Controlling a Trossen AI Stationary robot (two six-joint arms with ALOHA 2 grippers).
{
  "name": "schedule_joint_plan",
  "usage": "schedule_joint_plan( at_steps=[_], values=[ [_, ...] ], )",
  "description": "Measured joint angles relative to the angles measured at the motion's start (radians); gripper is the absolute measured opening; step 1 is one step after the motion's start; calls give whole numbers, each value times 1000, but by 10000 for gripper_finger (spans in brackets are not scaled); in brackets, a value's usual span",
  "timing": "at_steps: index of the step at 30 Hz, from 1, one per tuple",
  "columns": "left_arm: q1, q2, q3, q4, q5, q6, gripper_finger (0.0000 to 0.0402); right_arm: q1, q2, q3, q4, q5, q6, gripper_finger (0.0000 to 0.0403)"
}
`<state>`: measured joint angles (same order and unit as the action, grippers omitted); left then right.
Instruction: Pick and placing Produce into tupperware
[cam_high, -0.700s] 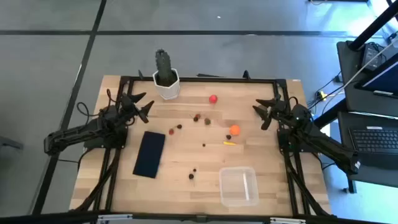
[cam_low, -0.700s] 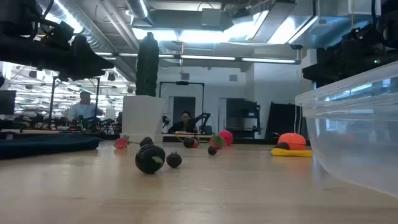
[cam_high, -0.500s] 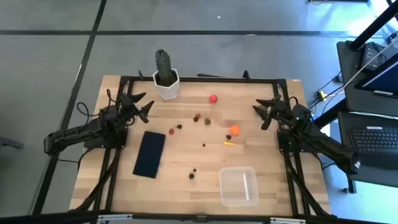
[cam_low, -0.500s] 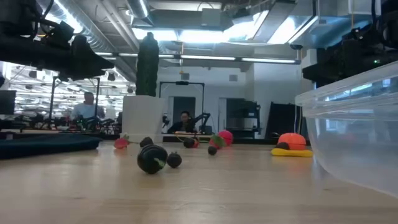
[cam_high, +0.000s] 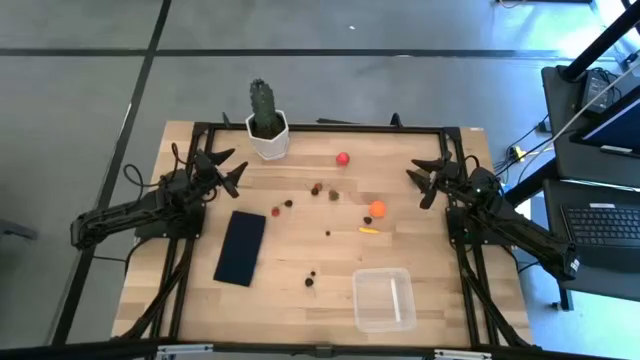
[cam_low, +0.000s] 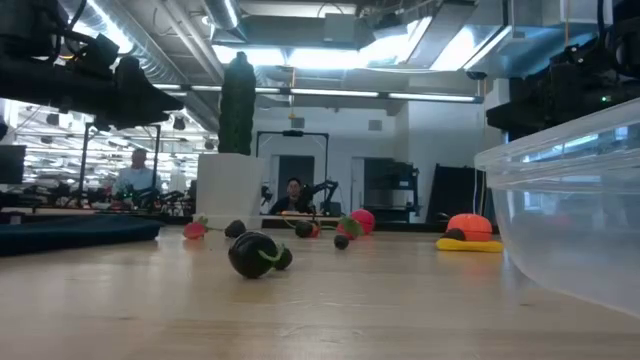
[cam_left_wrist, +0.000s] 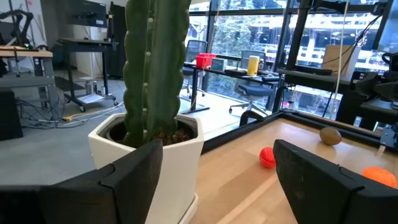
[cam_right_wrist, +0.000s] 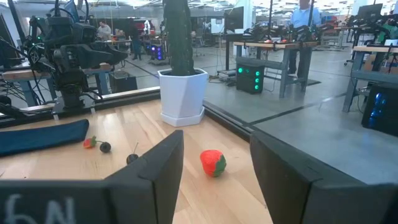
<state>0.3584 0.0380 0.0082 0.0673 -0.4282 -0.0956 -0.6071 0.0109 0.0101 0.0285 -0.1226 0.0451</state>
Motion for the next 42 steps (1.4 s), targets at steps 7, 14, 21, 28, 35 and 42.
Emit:
schedule_joint_plan(
  at_steps=[7, 14, 21, 28, 35, 42],
  values=[
    [0, 0, 0, 0, 0, 0, 298, 0, 0, 0, 0, 0, 0, 188],
    [0, 0, 0, 0, 0, 0, 298, 0, 0, 0, 0, 0, 0, 188],
    [0, 0, 0, 0, 0, 0, 298, 0, 0, 0, 0, 0, 0, 188],
    [0, 0, 0, 0, 0, 0, 298, 0, 0, 0, 0, 0, 0, 188],
    [0, 0, 0, 0, 0, 0, 298, 0, 0, 0, 0, 0, 0, 188],
    [0, 0, 0, 0, 0, 0, 298, 0, 0, 0, 0, 0, 0, 188]
  ],
)
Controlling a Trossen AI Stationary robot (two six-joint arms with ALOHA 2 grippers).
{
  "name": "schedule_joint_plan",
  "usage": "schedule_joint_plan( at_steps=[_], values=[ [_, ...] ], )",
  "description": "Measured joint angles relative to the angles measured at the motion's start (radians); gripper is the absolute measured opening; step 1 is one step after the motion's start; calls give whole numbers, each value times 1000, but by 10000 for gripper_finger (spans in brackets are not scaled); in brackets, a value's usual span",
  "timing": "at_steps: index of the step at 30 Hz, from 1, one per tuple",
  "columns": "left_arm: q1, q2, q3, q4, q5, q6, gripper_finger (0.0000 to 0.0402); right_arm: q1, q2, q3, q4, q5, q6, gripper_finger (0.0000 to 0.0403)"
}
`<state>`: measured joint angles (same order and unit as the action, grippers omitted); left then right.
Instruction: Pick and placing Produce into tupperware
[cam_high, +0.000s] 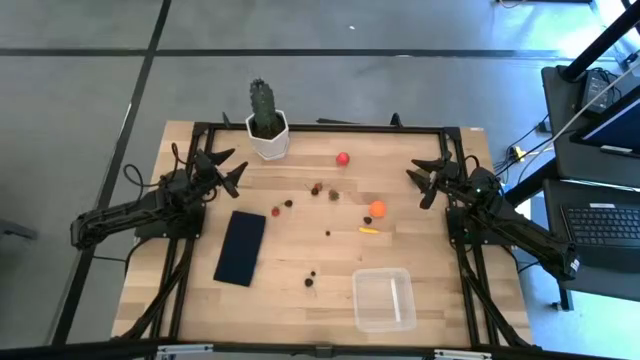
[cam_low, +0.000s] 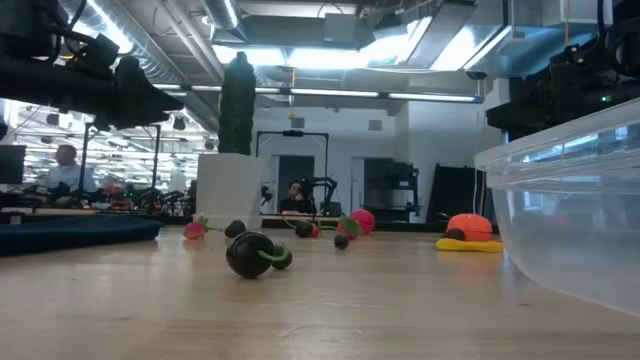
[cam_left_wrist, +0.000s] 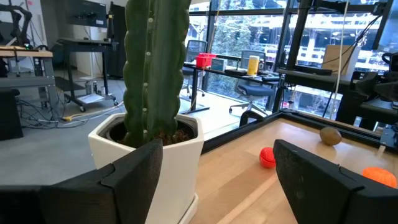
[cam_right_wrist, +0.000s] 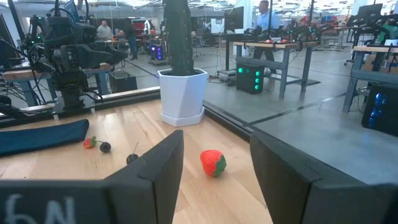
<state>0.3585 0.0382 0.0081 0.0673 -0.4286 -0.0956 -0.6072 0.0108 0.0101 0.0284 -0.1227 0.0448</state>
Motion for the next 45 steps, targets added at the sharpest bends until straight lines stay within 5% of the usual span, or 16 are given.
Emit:
schedule_joint_plan(
  at_steps=[27, 45],
  values=[
    [0, 0, 0, 0, 0, 0, 298, 0, 0, 0, 0, 0, 4, 188],
    [0, 0, 0, 0, 0, 0, 298, 9, 3, 9, -17, -10, 227, 188]
  ],
)
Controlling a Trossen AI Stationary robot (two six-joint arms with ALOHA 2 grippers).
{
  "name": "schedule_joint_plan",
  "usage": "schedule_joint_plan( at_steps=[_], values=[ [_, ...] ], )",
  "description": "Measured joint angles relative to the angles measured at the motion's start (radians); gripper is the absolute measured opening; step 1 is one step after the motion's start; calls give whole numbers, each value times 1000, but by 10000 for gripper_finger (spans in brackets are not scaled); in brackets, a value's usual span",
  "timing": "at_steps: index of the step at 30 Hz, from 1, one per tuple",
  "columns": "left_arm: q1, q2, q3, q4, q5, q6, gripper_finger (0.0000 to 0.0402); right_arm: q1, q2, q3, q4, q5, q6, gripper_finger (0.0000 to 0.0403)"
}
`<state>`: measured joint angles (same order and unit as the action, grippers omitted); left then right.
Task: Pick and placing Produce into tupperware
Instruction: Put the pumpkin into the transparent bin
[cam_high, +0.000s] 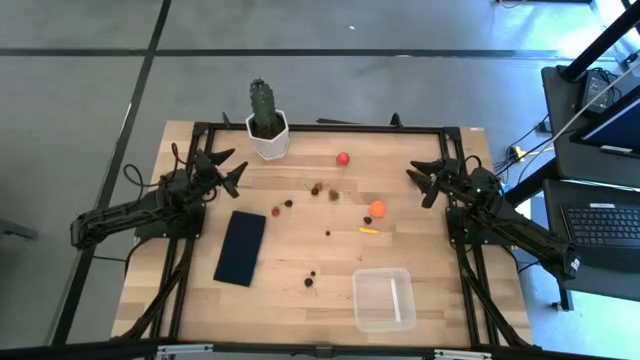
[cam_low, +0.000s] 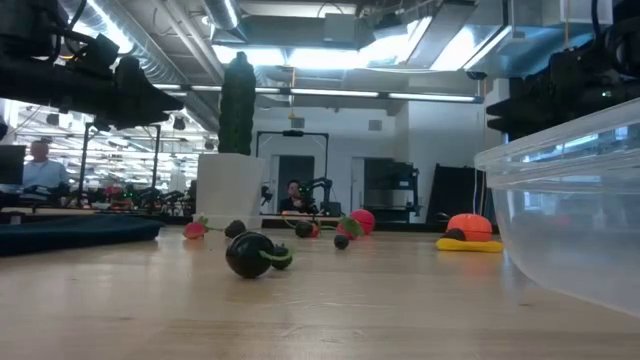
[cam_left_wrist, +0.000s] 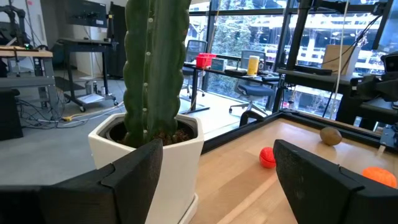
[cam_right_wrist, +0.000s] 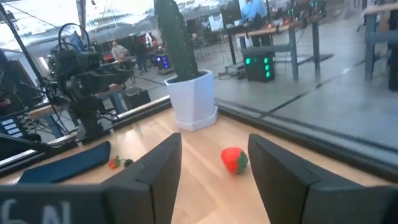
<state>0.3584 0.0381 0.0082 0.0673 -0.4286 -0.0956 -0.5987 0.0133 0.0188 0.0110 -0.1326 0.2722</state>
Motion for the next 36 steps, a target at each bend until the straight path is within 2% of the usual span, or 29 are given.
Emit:
schedule_joint_plan(
  at_steps=[7, 15, 18, 24, 27, 30, 36],
  values=[
    [0, 0, 0, 0, 0, 0, 298, 14, 34, 49, -23, -29, 143, 188],
    [0, 0, 0, 0, 0, 0, 298, 14, 35, 50, -10, -48, 89, 197],
    [0, 0, 0, 0, 0, 0, 298, 14, 35, 51, 35, -47, 80, 228],
    [0, 0, 0, 0, 0, 0, 298, 14, 35, 52, 58, -45, -9, 327],
    [0, 0, 0, 0, 0, 0, 298, 14, 35, 52, 59, -45, 20, 361],
    [0, 0, 0, 0, 0, -1, 298, 14, 35, 52, 60, -45, 44, 374],
    [0, 0, 0, 0, 0, -5, 298, 14, 50, 52, 60, -45, 94, 374]
  ],
)
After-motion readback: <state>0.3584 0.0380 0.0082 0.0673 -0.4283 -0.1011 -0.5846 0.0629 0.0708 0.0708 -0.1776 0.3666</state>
